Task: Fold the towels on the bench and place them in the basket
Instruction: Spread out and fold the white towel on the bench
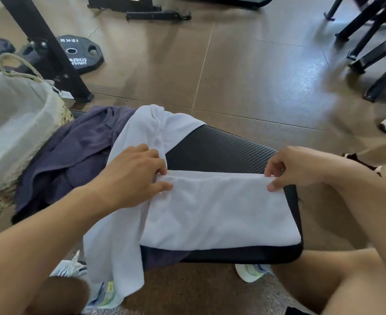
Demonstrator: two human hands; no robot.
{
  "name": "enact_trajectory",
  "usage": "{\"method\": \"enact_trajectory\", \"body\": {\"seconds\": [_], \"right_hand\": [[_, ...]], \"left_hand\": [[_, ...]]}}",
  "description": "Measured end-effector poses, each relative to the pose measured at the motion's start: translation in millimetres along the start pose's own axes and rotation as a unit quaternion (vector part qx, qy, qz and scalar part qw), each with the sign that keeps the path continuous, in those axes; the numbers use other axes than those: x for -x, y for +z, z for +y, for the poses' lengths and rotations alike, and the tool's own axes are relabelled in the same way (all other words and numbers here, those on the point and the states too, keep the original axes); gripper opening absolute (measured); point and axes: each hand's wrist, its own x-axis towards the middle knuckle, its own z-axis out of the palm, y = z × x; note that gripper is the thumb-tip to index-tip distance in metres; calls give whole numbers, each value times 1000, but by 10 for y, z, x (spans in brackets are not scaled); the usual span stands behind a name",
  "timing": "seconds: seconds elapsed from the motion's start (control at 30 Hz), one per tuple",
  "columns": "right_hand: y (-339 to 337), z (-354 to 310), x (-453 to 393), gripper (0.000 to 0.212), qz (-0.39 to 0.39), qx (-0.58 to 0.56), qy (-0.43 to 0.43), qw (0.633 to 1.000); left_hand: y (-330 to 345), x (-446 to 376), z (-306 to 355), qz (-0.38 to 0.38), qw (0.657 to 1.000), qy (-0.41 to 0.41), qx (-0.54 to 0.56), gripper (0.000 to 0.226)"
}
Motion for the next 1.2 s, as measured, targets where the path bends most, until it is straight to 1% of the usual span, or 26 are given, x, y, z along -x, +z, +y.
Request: {"method": "enact_trajectory", "body": {"seconds": [0.07, 0.13, 0.23, 0.3, 0.4, 0.47, 0.53, 0.6, 0.67, 0.77, 0.9, 0.97, 1.03, 1.13, 1.2], "right_hand": [[8, 35, -16, 22, 0, 0, 0, 1000], [10, 78, -15, 18, 5, -29, -2, 1000], [24, 154, -20, 17, 1, -103, -2, 995], [38, 189, -42, 17, 3, -129, 7, 992], [62, 203, -108, 18, 16, -122, 20, 992], [76, 182, -149, 19, 16, -118, 22, 993], [67, 146, -158, 26, 13, -101, 23, 995], [45, 107, -139, 32, 13, -73, 24, 997], [29, 73, -124, 35, 8, -52, 30, 998], [31, 2, -125, 35, -15, -10, 34, 999], [16, -90, -98, 29, -58, 16, 36, 998], [21, -78, -82, 29, -50, -23, 33, 998], [24, -43, -52, 31, -45, -101, 18, 994], [-35, 3, 58, 31, -70, -205, -3, 976], [-92, 29, 146, 31, -84, -247, -12, 965]], "left_hand": [[-39, -9, -11, -7, 1000, -11, 9, 26], [-103, 4, -40, -18, 998, -40, 39, 21], [-204, 28, -76, -32, 994, -74, 75, 18], [-235, 26, -81, -21, 992, -86, 86, 19], [-214, 0, -56, -3, 992, -98, 75, 17], [-175, -21, -37, -4, 993, -102, 64, 12], [-142, -31, -23, -14, 994, -99, 45, 8], [-111, -63, -12, -35, 997, -69, -15, 25], [-90, -112, 7, -61, 995, -45, -68, 36], [-92, -190, 22, -101, 990, -57, -84, 43], [-148, -273, 28, -150, 983, -93, -53, 39], [-159, -317, 18, -159, 982, -97, -39, 35], [-172, -341, 5, -170, 980, -103, -19, 35], [-221, -335, 0, -190, 975, -113, 19, 41], [-271, -319, -10, -187, 976, -108, 33, 36]]}}
